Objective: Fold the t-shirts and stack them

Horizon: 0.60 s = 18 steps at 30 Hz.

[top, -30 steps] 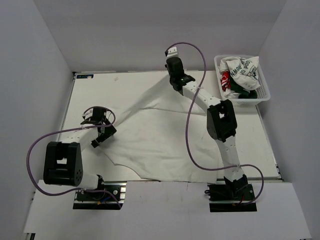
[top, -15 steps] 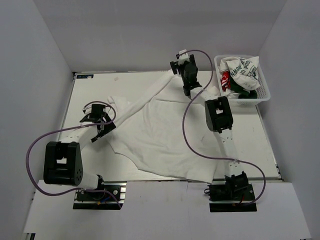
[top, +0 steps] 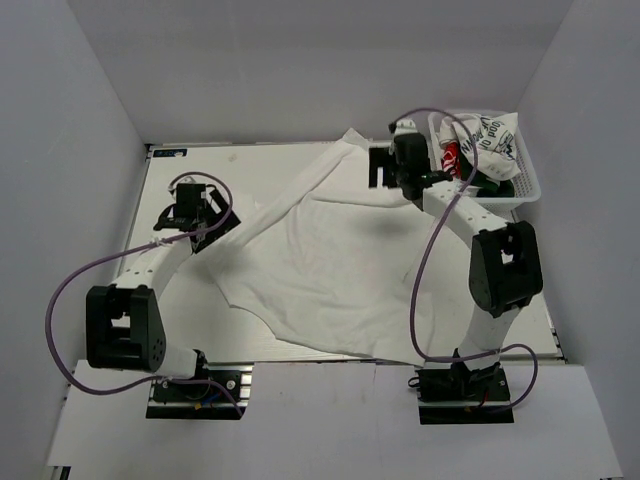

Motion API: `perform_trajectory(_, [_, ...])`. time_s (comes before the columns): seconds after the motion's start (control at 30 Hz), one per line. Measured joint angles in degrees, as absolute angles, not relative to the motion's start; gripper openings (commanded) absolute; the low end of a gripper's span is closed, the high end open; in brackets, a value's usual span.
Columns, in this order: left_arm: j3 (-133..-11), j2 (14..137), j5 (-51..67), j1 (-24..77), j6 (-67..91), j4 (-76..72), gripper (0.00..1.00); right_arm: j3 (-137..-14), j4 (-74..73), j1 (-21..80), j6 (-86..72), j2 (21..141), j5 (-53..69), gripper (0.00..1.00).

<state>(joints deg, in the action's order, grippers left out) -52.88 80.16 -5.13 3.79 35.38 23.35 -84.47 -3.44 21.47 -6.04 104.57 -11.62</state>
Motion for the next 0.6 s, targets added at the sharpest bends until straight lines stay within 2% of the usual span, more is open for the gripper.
perform_trajectory(0.1, [-55.33,84.23,-2.26,4.25,35.59,21.43,1.0,-76.77,-8.86,21.02,-8.71,105.69,-9.41,0.9])
perform_trajectory(0.3, [-63.33,97.1,0.75,5.04,35.79,17.5,1.0,-70.89,-15.46,21.17,-10.52,109.21,-4.38,0.9])
perform_trajectory(0.6, [-86.5,120.66,-1.19,5.08,34.81,19.05,1.0,-62.54,-8.95,21.89,-12.51,104.51,-1.91,0.9])
